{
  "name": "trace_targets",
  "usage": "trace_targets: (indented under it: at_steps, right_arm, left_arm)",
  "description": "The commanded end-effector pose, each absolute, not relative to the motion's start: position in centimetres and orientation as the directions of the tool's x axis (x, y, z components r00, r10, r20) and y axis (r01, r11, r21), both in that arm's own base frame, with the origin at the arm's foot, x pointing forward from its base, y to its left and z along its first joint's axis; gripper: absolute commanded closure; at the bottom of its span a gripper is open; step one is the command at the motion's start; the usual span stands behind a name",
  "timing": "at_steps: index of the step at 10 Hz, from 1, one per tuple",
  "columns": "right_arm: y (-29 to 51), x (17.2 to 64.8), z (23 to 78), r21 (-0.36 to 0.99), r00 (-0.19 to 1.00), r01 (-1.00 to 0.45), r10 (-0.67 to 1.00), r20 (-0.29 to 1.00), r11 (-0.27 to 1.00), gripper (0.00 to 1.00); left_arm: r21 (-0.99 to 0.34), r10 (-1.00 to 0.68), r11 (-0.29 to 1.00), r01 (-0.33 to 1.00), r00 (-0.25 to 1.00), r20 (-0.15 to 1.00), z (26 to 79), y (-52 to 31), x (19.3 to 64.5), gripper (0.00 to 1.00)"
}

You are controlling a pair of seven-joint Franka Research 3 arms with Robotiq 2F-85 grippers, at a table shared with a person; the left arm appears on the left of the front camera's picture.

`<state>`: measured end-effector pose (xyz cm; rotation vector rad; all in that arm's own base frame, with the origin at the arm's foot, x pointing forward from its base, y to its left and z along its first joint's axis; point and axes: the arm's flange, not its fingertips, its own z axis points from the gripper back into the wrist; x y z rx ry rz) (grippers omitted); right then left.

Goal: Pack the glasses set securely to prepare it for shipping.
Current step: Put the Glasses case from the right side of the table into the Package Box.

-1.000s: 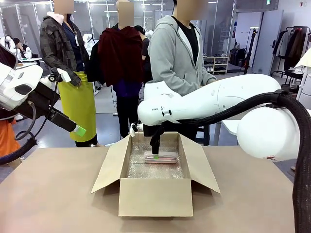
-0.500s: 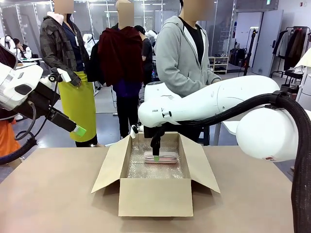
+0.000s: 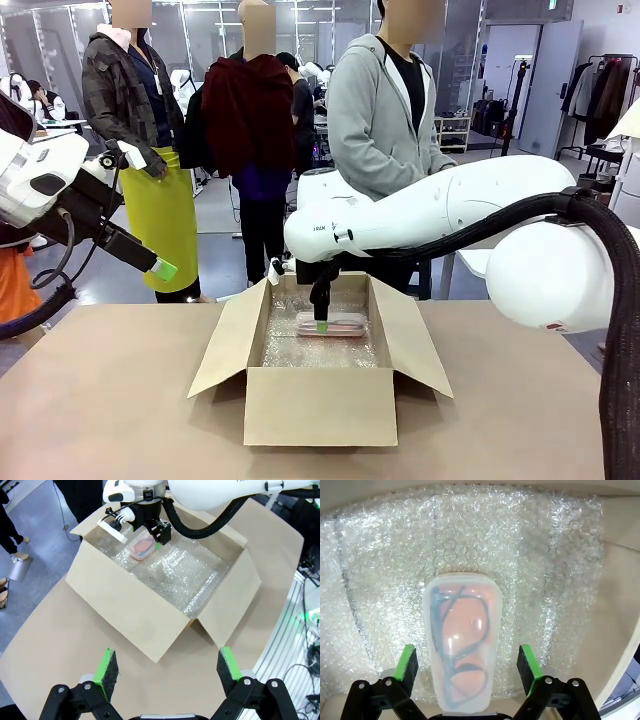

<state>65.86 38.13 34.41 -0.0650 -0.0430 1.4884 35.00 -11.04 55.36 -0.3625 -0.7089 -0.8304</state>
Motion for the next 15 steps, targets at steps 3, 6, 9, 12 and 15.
trace_targets:
  at_steps: [3,6,9,12,15]
  right_arm:
    - [37.5,62.4,39.1,-0.085,0.096,-0.992,0.995,0.017,0.098,0.0]
    - [33.8,59.7,43.8,-0.094,0.175,-0.979,0.983,0.057,0.18,0.0]
    - [28.8,56.4,46.6,-0.114,0.288,-0.946,0.947,0.139,0.304,0.0]
    - [22.4,51.8,49.2,-0.099,0.452,-0.87,0.861,0.234,0.484,0.0]
    - [15.0,45.6,50.2,-0.085,0.608,-0.736,0.712,0.352,0.671,0.0]
  left_arm:
    - [-0.033,-0.532,0.63,0.776,0.462,0.709,55.5,-11.0,35.0,0.0]
    - [-0.033,-0.532,0.63,0.776,0.462,0.709,55.5,-11.0,35.0,0.0]
    - [-0.033,-0.532,0.63,0.776,0.462,0.709,55.5,-11.0,35.0,0.0]
    - [-0.033,-0.532,0.63,0.776,0.462,0.709,55.5,-11.0,35.0,0.0]
    - [-0.033,-0.532,0.63,0.776,0.462,0.709,55.5,-11.0,35.0,0.0]
